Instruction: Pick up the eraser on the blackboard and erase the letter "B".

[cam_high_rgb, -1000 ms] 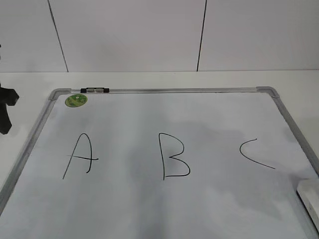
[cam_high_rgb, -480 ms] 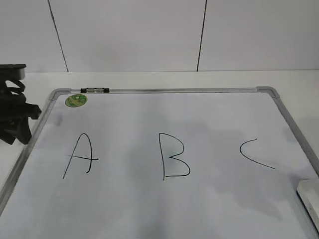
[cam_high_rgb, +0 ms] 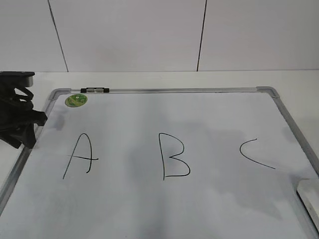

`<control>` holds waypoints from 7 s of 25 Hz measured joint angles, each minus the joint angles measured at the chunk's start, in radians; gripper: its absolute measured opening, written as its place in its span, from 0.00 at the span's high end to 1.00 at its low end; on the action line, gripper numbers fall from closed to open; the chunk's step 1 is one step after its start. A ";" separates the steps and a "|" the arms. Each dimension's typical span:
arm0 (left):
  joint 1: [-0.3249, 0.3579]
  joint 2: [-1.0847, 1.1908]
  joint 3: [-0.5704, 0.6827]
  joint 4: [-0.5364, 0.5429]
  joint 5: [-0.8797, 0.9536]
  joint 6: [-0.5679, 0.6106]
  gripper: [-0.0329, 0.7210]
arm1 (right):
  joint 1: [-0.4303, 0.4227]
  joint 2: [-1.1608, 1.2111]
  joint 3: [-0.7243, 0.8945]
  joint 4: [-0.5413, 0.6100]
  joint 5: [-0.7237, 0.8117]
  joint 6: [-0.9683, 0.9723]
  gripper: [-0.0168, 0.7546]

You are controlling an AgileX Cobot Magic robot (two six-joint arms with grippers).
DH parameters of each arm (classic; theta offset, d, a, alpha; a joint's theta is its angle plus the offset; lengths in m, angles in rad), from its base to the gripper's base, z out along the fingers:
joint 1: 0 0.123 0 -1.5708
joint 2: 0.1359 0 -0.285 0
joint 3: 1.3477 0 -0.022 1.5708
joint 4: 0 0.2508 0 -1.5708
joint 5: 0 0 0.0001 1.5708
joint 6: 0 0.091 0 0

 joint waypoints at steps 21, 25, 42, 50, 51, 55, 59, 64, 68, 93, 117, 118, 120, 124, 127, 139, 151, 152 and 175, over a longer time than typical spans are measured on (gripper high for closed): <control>0.000 0.050 -0.024 -0.002 0.030 -0.020 0.92 | 0.000 0.002 0.000 -0.005 0.000 0.000 0.24; 0.000 0.050 -0.024 -0.002 0.032 -0.028 0.92 | 0.000 0.002 0.000 -0.005 -0.001 0.000 0.24; 0.000 0.050 -0.024 -0.002 0.032 -0.028 0.92 | 0.000 0.158 0.000 0.041 -0.220 0.000 0.11; 0.000 0.050 -0.024 -0.002 0.033 -0.028 0.92 | 0.000 0.314 -0.002 0.061 -0.281 0.000 0.11; 0.000 0.050 -0.024 -0.002 0.033 -0.028 0.92 | 0.000 0.337 -0.002 0.061 -0.292 0.000 0.11; 0.000 0.050 -0.024 -0.002 0.033 -0.028 0.92 | 0.000 0.389 -0.002 0.062 -0.319 0.000 0.11; 0.000 0.050 -0.024 -0.002 0.033 -0.028 0.92 | 0.000 0.436 -0.004 0.062 -0.323 0.000 0.11; 0.000 0.050 -0.024 -0.002 0.033 -0.028 0.92 | 0.000 0.455 -0.004 0.062 -0.323 0.000 0.12; 0.000 0.050 -0.024 -0.002 0.033 -0.028 0.92 | 0.000 0.455 -0.004 0.062 -0.325 0.000 0.16; 0.000 0.050 -0.024 -0.002 0.033 -0.028 0.92 | 0.000 0.465 -0.216 0.118 -0.120 0.002 0.28; 0.002 0.050 -0.024 -0.002 0.039 -0.028 0.92 | 0.418 0.998 -0.931 0.064 -0.013 0.088 0.29; 0.002 0.050 -0.024 -0.002 0.039 -0.028 0.92 | 0.418 1.023 -0.949 0.055 -0.013 0.090 0.29; 0.002 0.050 -0.024 -0.002 0.039 -0.028 0.92 | 0.418 1.075 -0.994 0.032 -0.013 0.090 0.29; 0.002 0.051 -0.026 -0.002 0.041 -0.028 0.92 | 0.418 1.164 -1.068 0.020 0.002 0.090 0.29; 0.002 0.054 -0.027 0.001 0.043 -0.028 0.92 | 0.418 1.188 -1.104 0.024 0.036 0.090 0.29; 0.002 0.054 -0.028 0.007 0.046 -0.028 0.92 | 0.485 1.220 -1.146 0.048 0.048 0.064 0.29; 0.002 0.054 -0.028 0.007 0.050 -0.028 0.92 | 0.687 1.223 -1.146 0.132 0.019 0.062 0.29; 0.002 0.054 -0.028 0.007 0.051 -0.028 0.92 | 0.687 1.223 -1.146 0.132 0.019 0.062 0.29; 0.002 0.054 -0.028 0.004 0.046 -0.028 0.92 | 0.424 1.090 -0.894 0.124 -0.070 0.015 0.29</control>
